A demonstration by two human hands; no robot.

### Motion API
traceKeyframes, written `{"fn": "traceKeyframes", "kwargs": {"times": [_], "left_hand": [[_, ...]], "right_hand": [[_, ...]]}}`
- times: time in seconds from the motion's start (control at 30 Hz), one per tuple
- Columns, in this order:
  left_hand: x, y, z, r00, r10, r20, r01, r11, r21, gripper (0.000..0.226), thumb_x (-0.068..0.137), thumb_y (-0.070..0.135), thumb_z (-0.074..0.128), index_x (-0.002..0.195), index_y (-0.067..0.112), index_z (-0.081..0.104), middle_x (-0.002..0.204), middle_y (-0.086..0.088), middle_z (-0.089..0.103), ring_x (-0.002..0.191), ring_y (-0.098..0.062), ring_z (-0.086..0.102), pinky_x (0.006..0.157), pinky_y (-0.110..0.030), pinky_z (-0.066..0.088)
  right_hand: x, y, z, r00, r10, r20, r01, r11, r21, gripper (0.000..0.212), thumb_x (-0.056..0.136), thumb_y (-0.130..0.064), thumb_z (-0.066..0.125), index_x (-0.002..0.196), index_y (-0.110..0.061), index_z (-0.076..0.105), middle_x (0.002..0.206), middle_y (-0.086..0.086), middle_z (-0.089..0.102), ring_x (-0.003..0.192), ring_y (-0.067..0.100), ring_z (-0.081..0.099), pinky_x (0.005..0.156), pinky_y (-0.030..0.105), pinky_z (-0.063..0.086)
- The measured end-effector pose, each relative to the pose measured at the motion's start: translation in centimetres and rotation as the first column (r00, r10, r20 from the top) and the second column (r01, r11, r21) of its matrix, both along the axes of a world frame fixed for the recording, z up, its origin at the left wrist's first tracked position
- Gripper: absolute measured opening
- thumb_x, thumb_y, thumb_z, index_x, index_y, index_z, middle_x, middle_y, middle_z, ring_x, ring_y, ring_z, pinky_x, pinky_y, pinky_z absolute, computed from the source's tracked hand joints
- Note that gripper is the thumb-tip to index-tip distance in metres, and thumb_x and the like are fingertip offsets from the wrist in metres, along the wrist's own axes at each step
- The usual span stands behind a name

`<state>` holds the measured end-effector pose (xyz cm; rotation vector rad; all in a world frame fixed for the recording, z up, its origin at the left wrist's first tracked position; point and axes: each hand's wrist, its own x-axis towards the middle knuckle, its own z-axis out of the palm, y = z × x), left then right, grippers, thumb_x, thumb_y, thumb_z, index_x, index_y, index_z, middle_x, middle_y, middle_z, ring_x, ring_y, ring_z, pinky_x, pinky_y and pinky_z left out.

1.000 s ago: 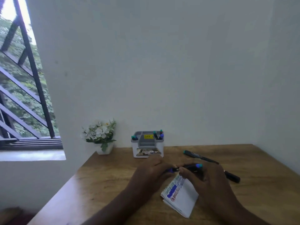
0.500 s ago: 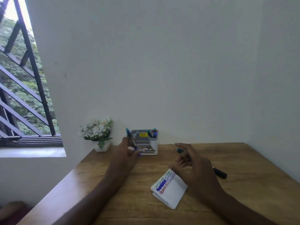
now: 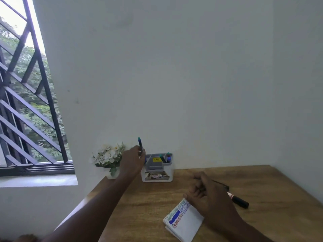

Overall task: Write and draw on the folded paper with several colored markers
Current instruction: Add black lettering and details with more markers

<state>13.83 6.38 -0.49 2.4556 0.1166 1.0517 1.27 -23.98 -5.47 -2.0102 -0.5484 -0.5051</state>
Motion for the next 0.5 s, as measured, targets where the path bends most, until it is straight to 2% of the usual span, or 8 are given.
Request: {"fn": "traceKeyframes", "kwargs": {"times": [0.07, 0.1, 0.13, 0.17, 0.23, 0.3, 0.4, 0.5], "left_hand": [[0.1, 0.2, -0.5, 0.998, 0.046, -0.05, -0.044, 0.999, 0.028, 0.036, 0.102, 0.038, 0.053, 0.072, 0.023, 0.063, 0.067, 0.006, 0.066, 0.063, -0.015, 0.066, 0.053, -0.026, 0.04], [-0.1, 0.2, -0.6, 0.997, 0.044, -0.058, -0.043, 0.999, 0.013, 0.039, 0.102, 0.039, 0.054, 0.068, 0.023, 0.063, 0.064, 0.008, 0.065, 0.065, -0.017, 0.068, 0.053, -0.025, 0.04], [-0.4, 0.3, -0.6, 0.998, 0.035, -0.059, -0.036, 0.999, -0.006, 0.037, 0.102, 0.041, 0.055, 0.073, 0.023, 0.069, 0.069, 0.008, 0.069, 0.072, -0.018, 0.071, 0.057, -0.024, 0.044], [-0.8, 0.4, -0.6, 0.998, 0.019, -0.053, -0.02, 1.0, -0.017, 0.033, 0.101, 0.045, 0.056, 0.09, 0.021, 0.077, 0.083, 0.005, 0.075, 0.084, -0.019, 0.074, 0.066, -0.026, 0.051], [-2.2, 0.3, -0.4, 0.999, 0.027, -0.044, -0.027, 1.0, 0.005, 0.051, 0.1, 0.052, 0.059, 0.13, 0.013, 0.069, 0.113, 0.0, 0.077, 0.106, -0.021, 0.072, 0.087, -0.034, 0.056], [-4.0, 0.1, -0.5, 0.998, 0.053, 0.015, -0.053, 0.998, 0.023, 0.062, 0.098, 0.055, 0.062, 0.142, 0.011, 0.06, 0.126, -0.003, 0.073, 0.117, -0.024, 0.067, 0.097, -0.04, 0.053], [-7.8, -1.1, -0.4, 0.983, -0.009, 0.185, -0.003, 0.998, 0.066, 0.05, 0.095, 0.045, 0.069, 0.136, 0.017, 0.062, 0.127, 0.0, 0.07, 0.119, -0.022, 0.062, 0.097, -0.041, 0.052], [-11.7, -3.4, -1.7, 0.944, -0.17, 0.282, 0.112, 0.971, 0.209, 0.027, 0.097, 0.03, 0.069, 0.122, 0.022, 0.065, 0.115, 0.004, 0.068, 0.106, -0.017, 0.059, 0.086, -0.039, 0.052]], "right_hand": [[0.3, -0.3, -0.1, 1.0, -0.001, 0.01, 0.001, 1.0, -0.026, 0.039, 0.083, -0.038, 0.084, 0.114, -0.036, 0.06, 0.082, -0.009, 0.07, 0.09, -0.001, 0.065, 0.072, 0.013, 0.054], [0.4, -0.4, -0.2, 1.0, -0.008, 0.016, 0.009, 0.999, -0.034, 0.038, 0.084, -0.037, 0.083, 0.113, -0.037, 0.059, 0.082, -0.01, 0.069, 0.091, -0.001, 0.065, 0.072, 0.012, 0.053], [0.5, -0.5, -0.3, 1.0, -0.019, 0.021, 0.02, 0.999, -0.041, 0.036, 0.085, -0.034, 0.082, 0.111, -0.039, 0.058, 0.082, -0.01, 0.069, 0.093, -0.001, 0.064, 0.072, 0.011, 0.053], [0.6, -0.5, -0.3, 0.999, -0.035, 0.02, 0.036, 0.998, -0.056, 0.034, 0.087, -0.031, 0.08, 0.11, -0.039, 0.057, 0.081, -0.011, 0.069, 0.092, -0.001, 0.064, 0.072, 0.011, 0.052], [0.9, -0.6, -0.5, 0.997, -0.074, 0.032, 0.077, 0.992, -0.103, 0.026, 0.091, -0.024, 0.075, 0.109, -0.037, 0.06, 0.082, -0.015, 0.068, 0.082, 0.001, 0.066, 0.07, 0.011, 0.05], [1.3, -0.9, -0.4, 0.985, -0.144, 0.091, 0.159, 0.97, -0.183, 0.017, 0.093, -0.02, 0.07, 0.105, -0.032, 0.066, 0.083, -0.017, 0.067, 0.076, 0.0, 0.064, 0.07, 0.012, 0.05], [1.8, -2.0, 0.3, 0.949, -0.259, 0.181, 0.308, 0.888, -0.342, 0.008, 0.095, -0.019, 0.062, 0.096, -0.024, 0.069, 0.09, -0.007, 0.067, 0.082, 0.01, 0.064, 0.071, 0.026, 0.053], [1.9, -3.3, 1.0, 0.905, -0.398, 0.148, 0.414, 0.749, -0.517, 0.012, 0.099, -0.023, 0.055, 0.098, -0.024, 0.067, 0.098, -0.002, 0.064, 0.082, 0.016, 0.059, 0.059, 0.027, 0.042]]}}
